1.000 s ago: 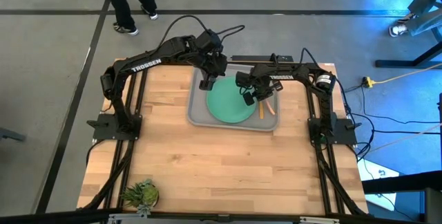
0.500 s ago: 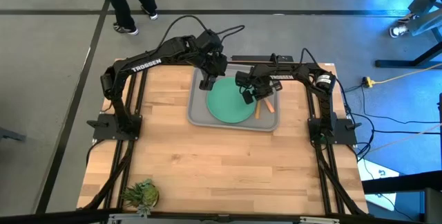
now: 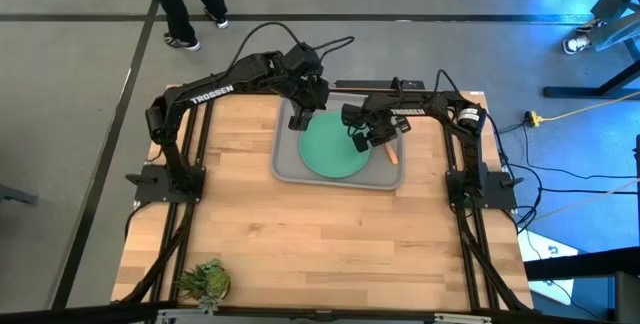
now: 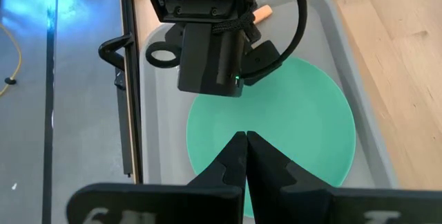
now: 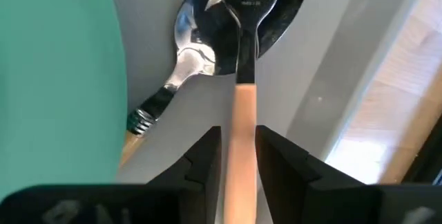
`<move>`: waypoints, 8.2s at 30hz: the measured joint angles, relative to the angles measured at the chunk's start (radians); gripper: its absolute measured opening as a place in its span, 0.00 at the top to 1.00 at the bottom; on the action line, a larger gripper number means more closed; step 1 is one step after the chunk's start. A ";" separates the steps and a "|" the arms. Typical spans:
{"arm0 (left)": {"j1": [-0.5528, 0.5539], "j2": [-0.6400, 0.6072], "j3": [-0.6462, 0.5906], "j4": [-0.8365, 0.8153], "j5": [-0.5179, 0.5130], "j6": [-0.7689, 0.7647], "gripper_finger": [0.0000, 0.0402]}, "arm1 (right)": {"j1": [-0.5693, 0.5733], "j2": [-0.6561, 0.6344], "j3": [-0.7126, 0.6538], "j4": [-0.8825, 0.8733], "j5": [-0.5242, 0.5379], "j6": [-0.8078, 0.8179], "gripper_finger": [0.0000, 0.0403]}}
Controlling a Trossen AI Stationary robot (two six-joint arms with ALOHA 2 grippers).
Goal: Pick and place plate/cup/fork/spoon on tray
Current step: Put the yellow fork on the gray tray to the right of the yellow spoon
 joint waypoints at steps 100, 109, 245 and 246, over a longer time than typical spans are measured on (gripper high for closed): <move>0.000 0.000 -0.001 0.003 0.000 0.072 1.00 | 0.039 0.000 -0.147 -0.279 0.616 -0.678 0.91; 0.000 0.000 -0.001 0.003 0.002 0.072 1.00 | 0.039 -0.001 -0.147 -0.195 0.536 -0.875 0.91; 0.073 0.000 -0.001 -0.001 -0.035 -0.171 1.00 | -0.266 -0.656 -0.291 0.212 -0.606 -0.312 0.87; 0.073 0.000 -0.001 -0.002 -0.035 -0.162 1.00 | -0.260 -0.663 -0.291 0.240 -0.637 -0.292 0.87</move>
